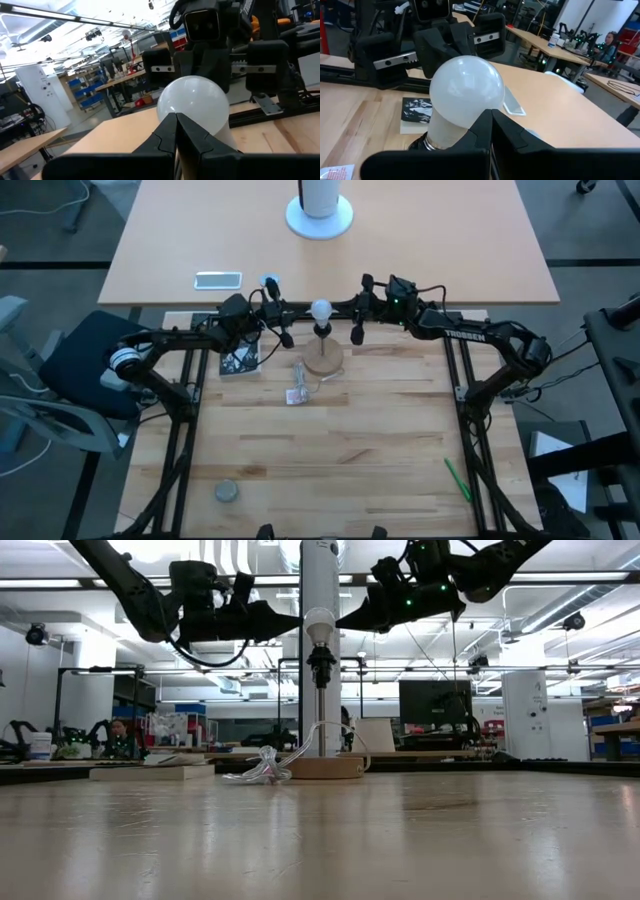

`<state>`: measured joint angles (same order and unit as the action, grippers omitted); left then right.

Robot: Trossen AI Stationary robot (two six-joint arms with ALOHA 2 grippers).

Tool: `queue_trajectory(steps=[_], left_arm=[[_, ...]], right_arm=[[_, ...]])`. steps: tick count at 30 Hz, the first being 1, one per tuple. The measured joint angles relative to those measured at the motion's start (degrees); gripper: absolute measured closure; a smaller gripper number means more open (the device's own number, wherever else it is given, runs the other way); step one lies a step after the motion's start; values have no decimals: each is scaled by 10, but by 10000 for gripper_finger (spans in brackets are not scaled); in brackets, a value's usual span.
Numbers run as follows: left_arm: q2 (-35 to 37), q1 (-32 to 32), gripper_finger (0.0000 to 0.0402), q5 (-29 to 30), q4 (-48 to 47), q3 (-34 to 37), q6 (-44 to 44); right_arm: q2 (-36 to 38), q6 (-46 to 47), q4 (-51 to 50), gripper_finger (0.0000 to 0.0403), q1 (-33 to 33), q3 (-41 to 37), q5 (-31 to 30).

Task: Screw lightbulb
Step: Insert the lightbulb into the black lamp

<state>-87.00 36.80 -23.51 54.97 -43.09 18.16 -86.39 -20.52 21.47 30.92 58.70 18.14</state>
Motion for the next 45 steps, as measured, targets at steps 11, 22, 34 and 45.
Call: queue_trajectory(steps=[11, 22, 34, 45], left_arm=[[0, 0, 401, -11, -5, 0, 9], [0, 0, 401, -31, 5, 0, 9], [0, 0, 401, -16, 4, 0, 9], [0, 0, 401, 7, 2, 0, 5]], right_arm=[[2, -11, -2, 401, -3, 0, 7], [3, -16, -2, 401, -3, -3, 29], [13, -11, -5, 401, -4, -8, 34], [15, -5, -6, 401, -15, -9, 34]])
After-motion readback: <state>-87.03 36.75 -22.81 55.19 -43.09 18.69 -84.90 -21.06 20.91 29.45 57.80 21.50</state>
